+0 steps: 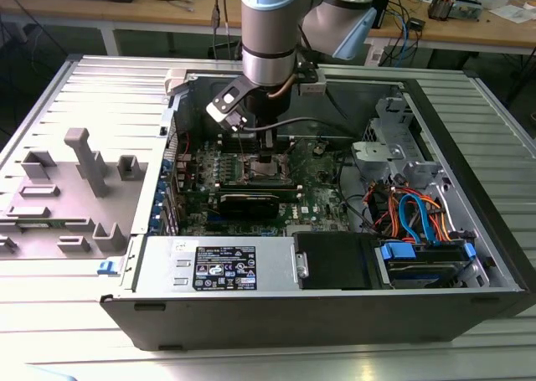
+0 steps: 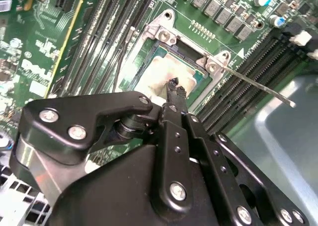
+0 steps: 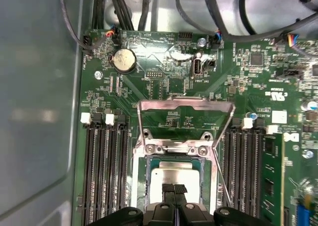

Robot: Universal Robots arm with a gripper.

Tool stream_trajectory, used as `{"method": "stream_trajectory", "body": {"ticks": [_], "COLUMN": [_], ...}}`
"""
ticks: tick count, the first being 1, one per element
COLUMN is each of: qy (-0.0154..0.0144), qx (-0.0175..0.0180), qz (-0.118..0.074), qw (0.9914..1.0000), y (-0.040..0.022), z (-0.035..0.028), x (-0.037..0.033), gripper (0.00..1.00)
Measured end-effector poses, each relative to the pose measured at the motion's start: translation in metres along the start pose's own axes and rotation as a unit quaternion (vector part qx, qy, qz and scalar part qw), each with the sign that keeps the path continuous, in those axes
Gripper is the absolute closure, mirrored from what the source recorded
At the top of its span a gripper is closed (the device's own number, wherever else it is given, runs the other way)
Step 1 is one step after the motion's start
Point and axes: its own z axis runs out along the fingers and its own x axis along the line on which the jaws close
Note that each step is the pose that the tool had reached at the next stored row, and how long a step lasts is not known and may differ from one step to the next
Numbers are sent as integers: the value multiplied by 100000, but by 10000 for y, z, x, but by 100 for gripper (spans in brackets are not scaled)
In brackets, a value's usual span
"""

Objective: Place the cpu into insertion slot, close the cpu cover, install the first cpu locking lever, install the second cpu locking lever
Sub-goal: 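Place the cpu into insertion slot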

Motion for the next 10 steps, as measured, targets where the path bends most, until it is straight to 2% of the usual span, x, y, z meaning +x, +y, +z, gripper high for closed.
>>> {"method": "stream_trajectory", "body": {"ticks": [2,10], "qy": [-20,-122], "qx": [1,8], "qz": [-3,-3], "qw": [100000,100000], "y": [1,1], "z": [-26,-26], "x": [-1,-1], "gripper": [89,89]}}
